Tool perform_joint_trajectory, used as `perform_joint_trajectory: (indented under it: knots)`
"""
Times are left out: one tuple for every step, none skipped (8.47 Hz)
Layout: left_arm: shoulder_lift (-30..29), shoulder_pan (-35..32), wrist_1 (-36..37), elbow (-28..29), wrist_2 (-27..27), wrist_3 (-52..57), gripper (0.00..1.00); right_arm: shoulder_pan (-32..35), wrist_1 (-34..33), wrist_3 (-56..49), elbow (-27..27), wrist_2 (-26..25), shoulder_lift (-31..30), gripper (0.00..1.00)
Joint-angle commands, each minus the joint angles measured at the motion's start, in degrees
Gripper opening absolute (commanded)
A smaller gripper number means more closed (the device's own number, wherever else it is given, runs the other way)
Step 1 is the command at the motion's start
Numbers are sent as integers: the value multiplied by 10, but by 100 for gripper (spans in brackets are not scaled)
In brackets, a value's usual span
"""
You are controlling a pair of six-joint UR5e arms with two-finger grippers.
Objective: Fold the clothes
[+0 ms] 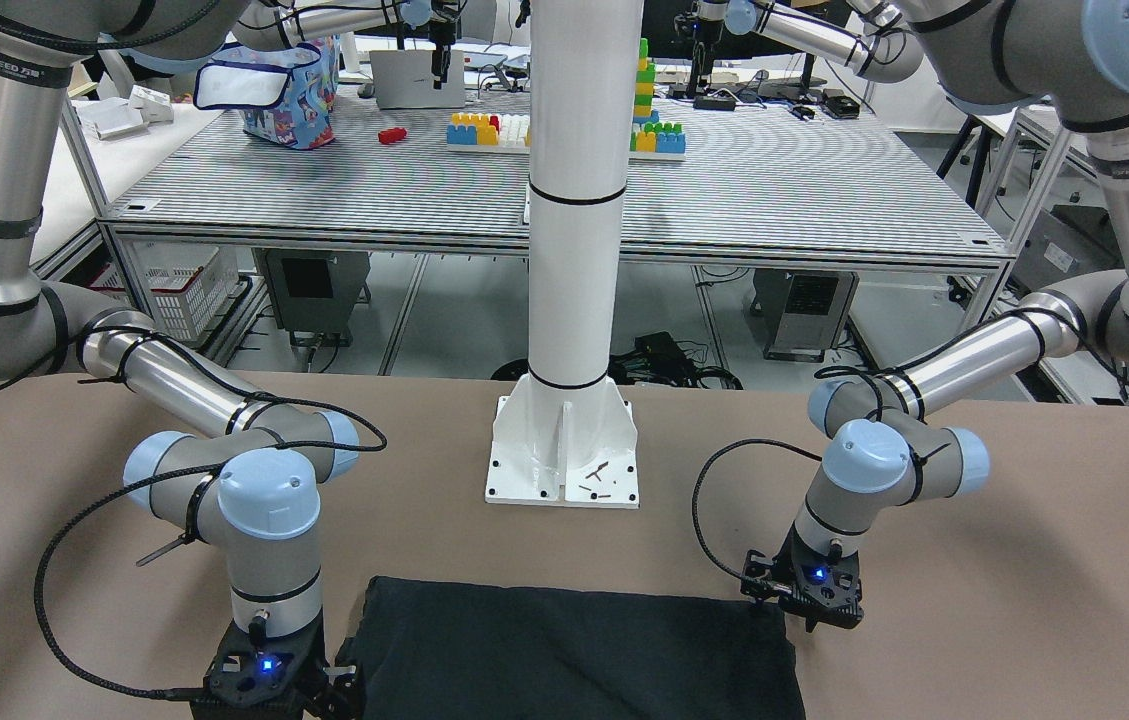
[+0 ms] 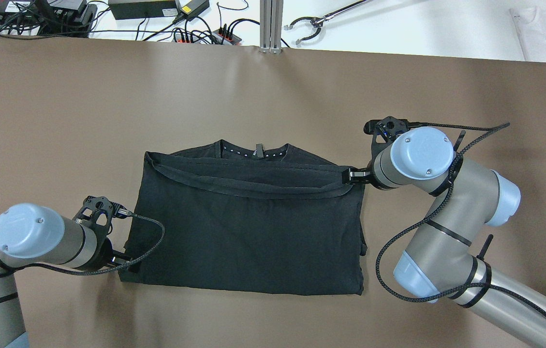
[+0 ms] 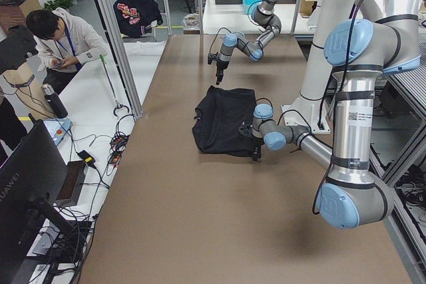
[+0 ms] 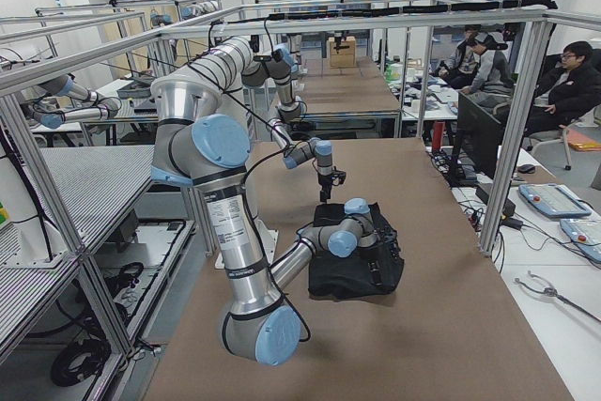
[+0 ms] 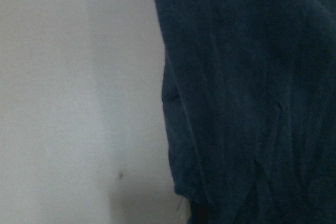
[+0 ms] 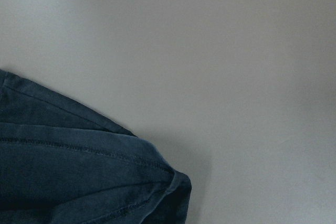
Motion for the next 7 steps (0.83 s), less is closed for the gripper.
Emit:
perform_joint_trajectory:
  knots:
    - [0,20,-2,1,10,-10,59,-1,1,0,0,0,0,94]
    - [-1,20,-2,2,10,-14,41,-1,1,0,1,0,-4,94]
    - [-1,20,-2,4,10,-18,15,-1,1,1,1,0,-4,94]
    - [-2,21,-2,5,17,-37,0,-1,1,1,1,0,-4,94]
    - [-2,22,-2,4,24,-46,0,-1,1,2,1,0,-6,94]
    - [-2,21,-2,3,26,-46,0,-1,1,1,1,0,-6,94]
    - [-1,20,-2,-2,24,-42,0,-1,1,0,0,0,-6,94]
